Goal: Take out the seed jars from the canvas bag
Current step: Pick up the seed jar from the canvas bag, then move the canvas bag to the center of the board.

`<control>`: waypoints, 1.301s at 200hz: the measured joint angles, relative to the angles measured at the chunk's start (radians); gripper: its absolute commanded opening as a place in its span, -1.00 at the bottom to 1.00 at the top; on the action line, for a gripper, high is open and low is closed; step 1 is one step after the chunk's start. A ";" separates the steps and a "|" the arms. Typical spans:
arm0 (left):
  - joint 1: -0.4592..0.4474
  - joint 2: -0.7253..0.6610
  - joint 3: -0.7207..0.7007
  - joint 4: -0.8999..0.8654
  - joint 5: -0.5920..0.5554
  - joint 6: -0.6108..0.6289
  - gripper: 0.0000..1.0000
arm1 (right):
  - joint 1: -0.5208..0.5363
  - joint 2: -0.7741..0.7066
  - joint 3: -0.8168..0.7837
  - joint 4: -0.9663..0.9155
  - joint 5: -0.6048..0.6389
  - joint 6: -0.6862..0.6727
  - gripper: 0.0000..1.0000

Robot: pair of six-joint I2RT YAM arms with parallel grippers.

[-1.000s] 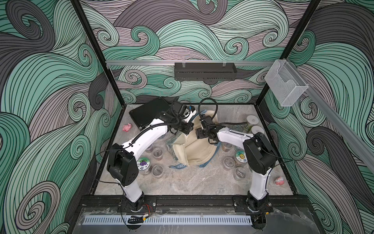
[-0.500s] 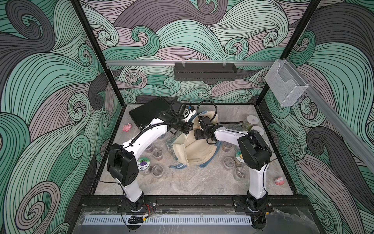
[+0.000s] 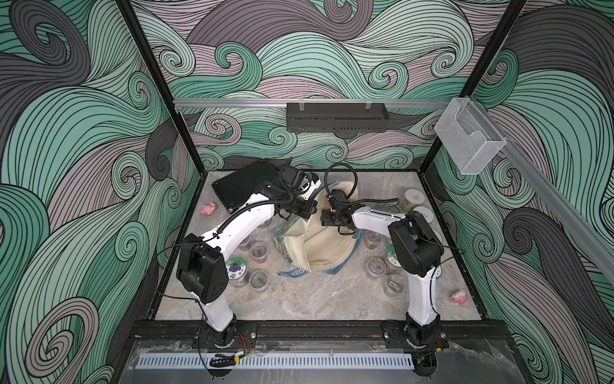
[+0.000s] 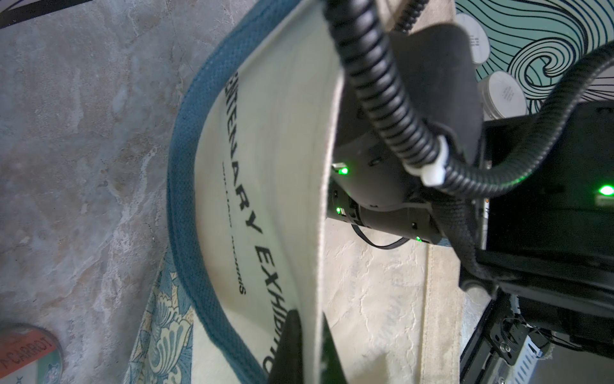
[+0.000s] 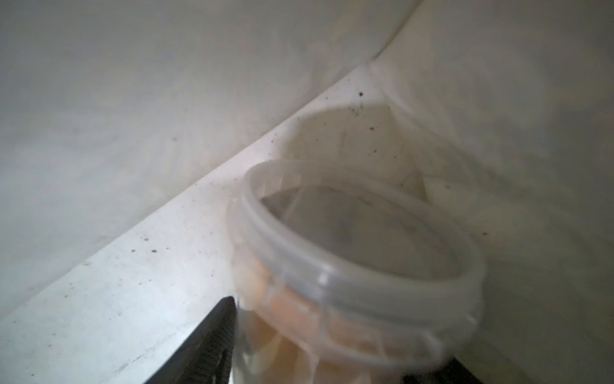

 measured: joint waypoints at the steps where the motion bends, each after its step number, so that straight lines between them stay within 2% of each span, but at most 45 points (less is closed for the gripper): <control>1: 0.000 0.000 0.000 0.000 0.000 0.000 -0.91 | 0.000 0.000 0.000 0.000 0.000 0.001 0.29; 35: 0.005 0.000 0.000 -0.001 0.013 -0.006 -0.90 | -0.008 -0.016 -0.029 0.027 -0.015 0.007 0.09; 62: 0.006 0.000 0.000 -0.002 0.024 -0.008 -0.89 | -0.011 -0.051 -0.057 0.039 -0.028 0.010 0.01; 122: 0.019 0.013 0.002 0.001 0.034 -0.018 -0.88 | -0.013 -0.186 -0.134 0.083 -0.080 0.010 -0.04; 185: 0.087 0.042 0.008 0.041 0.076 -0.097 -0.89 | 0.007 -0.454 -0.279 0.140 -0.150 -0.008 -0.04; 260: 0.114 0.299 0.303 0.082 0.110 -0.345 -0.91 | 0.023 -0.856 -0.368 0.041 -0.162 -0.068 -0.01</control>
